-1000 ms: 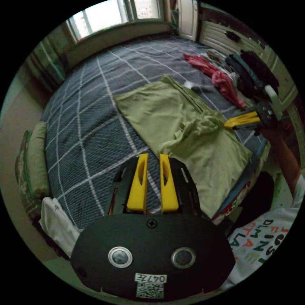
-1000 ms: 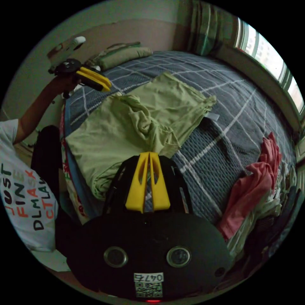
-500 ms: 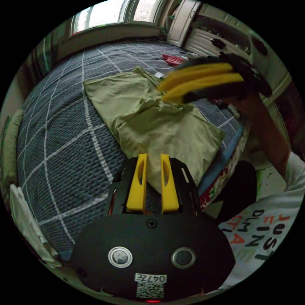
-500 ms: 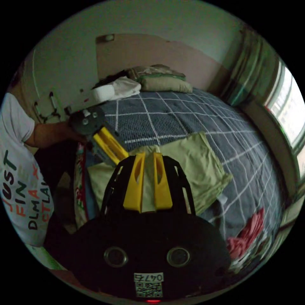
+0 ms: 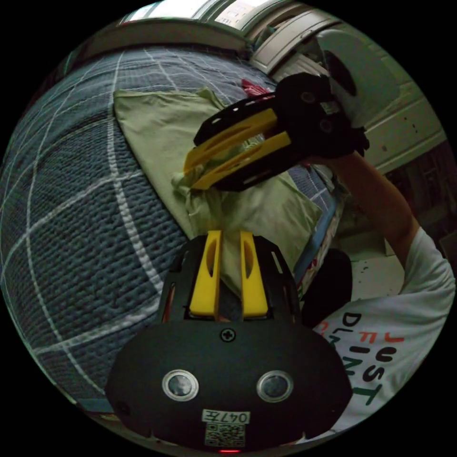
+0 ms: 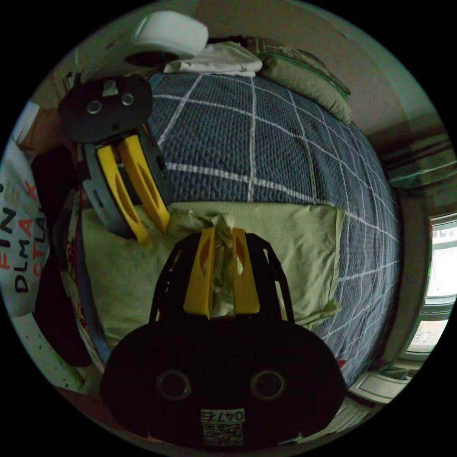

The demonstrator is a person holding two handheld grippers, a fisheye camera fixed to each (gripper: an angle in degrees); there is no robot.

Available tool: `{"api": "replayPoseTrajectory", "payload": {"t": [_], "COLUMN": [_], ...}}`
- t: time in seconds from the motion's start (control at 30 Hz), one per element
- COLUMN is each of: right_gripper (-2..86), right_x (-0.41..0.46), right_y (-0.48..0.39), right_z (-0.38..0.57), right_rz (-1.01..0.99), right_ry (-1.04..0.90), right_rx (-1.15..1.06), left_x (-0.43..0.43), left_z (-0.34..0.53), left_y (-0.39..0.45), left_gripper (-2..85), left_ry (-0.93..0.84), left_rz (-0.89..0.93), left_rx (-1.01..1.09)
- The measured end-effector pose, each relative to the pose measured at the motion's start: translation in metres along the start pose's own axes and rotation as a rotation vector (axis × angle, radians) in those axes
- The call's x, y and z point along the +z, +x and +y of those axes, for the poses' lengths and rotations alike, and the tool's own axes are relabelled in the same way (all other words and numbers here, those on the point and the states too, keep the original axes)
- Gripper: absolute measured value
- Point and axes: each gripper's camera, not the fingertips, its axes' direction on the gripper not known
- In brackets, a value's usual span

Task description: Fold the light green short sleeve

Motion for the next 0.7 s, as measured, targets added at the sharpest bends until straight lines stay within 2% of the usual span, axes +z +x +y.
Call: {"api": "replayPoseTrajectory", "payload": {"t": [0.27, 0.47, 0.63, 0.7], "right_gripper": [3.3, 0.4, -0.4, -0.5], "right_x": [0.0, 0.04, 0.028, 0.027], "right_y": [-0.006, -0.004, 0.05, 0.092], "right_z": [-0.025, -0.03, -0.012, 0.008], "right_rz": [0.099, 0.228, -0.004, -0.203], "right_ry": [0.017, -0.097, -0.044, -0.083], "right_rx": [-0.185, -0.331, -0.121, 0.094], "left_x": [-0.01, -0.017, -0.022, -0.023], "left_z": [-0.011, -0.016, -0.018, -0.019], "left_y": [0.001, -0.004, -0.006, -0.006], "left_gripper": [6.3, 6.4, 6.3, 6.2], "left_ry": [-0.014, -0.015, -0.016, -0.018], "left_rz": [-0.065, -0.048, -0.041, -0.042], "left_rx": [0.041, 0.048, 0.048, 0.049]}}
